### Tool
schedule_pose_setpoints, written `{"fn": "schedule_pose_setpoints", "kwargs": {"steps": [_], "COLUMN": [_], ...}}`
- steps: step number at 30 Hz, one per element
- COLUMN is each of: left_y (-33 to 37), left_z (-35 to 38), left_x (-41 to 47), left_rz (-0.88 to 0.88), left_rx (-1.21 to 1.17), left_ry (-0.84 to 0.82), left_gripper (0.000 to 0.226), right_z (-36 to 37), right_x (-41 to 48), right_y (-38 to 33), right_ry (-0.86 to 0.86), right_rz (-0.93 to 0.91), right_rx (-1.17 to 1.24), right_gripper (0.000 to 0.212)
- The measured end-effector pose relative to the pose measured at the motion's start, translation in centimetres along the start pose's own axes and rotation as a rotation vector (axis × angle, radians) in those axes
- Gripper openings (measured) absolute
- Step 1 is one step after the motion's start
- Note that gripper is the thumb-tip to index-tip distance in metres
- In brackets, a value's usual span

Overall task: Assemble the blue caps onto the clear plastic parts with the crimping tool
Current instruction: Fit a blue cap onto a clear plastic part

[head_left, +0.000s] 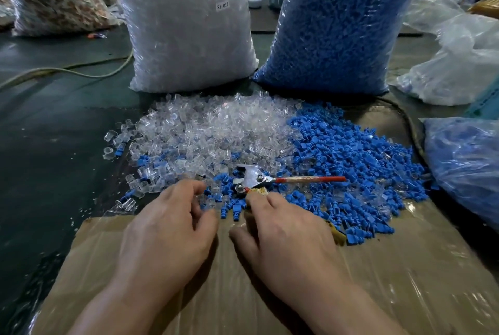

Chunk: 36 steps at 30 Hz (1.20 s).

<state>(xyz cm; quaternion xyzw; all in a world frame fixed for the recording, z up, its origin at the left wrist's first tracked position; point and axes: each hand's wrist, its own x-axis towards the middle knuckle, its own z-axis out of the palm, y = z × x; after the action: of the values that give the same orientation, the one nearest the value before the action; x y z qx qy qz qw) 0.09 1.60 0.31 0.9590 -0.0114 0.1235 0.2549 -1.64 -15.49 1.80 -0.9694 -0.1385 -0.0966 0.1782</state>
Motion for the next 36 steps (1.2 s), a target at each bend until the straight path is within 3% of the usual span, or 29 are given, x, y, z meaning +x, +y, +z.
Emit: {"fn": "schedule_pose_setpoints", "kwargs": {"steps": [7,10,12,17,20,24,26,30,33,36], "left_y": [1.1,1.1,1.1,0.6,-0.1,-0.8,-0.8,0.2,0.7,0.9], "left_z": [0.0,0.1,0.0,0.2,0.4,0.6,0.9,0.9,0.6,0.5], "left_x": [0.5,0.6,0.5,0.4,0.5,0.7,0.9,0.8,0.8,0.7], "left_rz": [-0.037,-0.040,-0.025,0.089,0.134,0.028,-0.072,-0.182,-0.206,-0.235], "left_rx": [0.226,0.215,0.173,0.051,-0.023,-0.320,-0.555,-1.110,-1.286,-1.386], "left_ry": [-0.099,-0.090,-0.058,-0.044,-0.017,0.054,0.069,0.008,-0.045,-0.131], "left_gripper": [0.062,0.058,0.049,0.022,0.022,0.031,0.030,0.029,0.026,0.031], "right_z": [0.9,1.3,1.3,1.6,1.7,1.8,1.7,1.1,0.7,0.7], "right_x": [0.9,1.8,2.6,2.6,2.4,2.2,2.2,2.5,2.8,3.0], "right_y": [-0.5,-0.5,-0.6,-0.9,-0.7,0.0,0.6,1.2,0.9,0.6], "right_ry": [-0.027,-0.046,-0.057,-0.063,-0.021,0.024,0.037,0.013,-0.101,-0.126], "right_rz": [-0.007,-0.025,-0.035,0.022,0.018,-0.019,0.017,0.247,0.397,0.423], "right_rx": [-0.171,-0.165,-0.175,-0.133,-0.091,-0.020,0.122,0.664,1.180,1.447], "right_gripper": [0.048,0.034,0.020,0.010,0.002,0.016,0.008,0.037,0.030,0.021]}}
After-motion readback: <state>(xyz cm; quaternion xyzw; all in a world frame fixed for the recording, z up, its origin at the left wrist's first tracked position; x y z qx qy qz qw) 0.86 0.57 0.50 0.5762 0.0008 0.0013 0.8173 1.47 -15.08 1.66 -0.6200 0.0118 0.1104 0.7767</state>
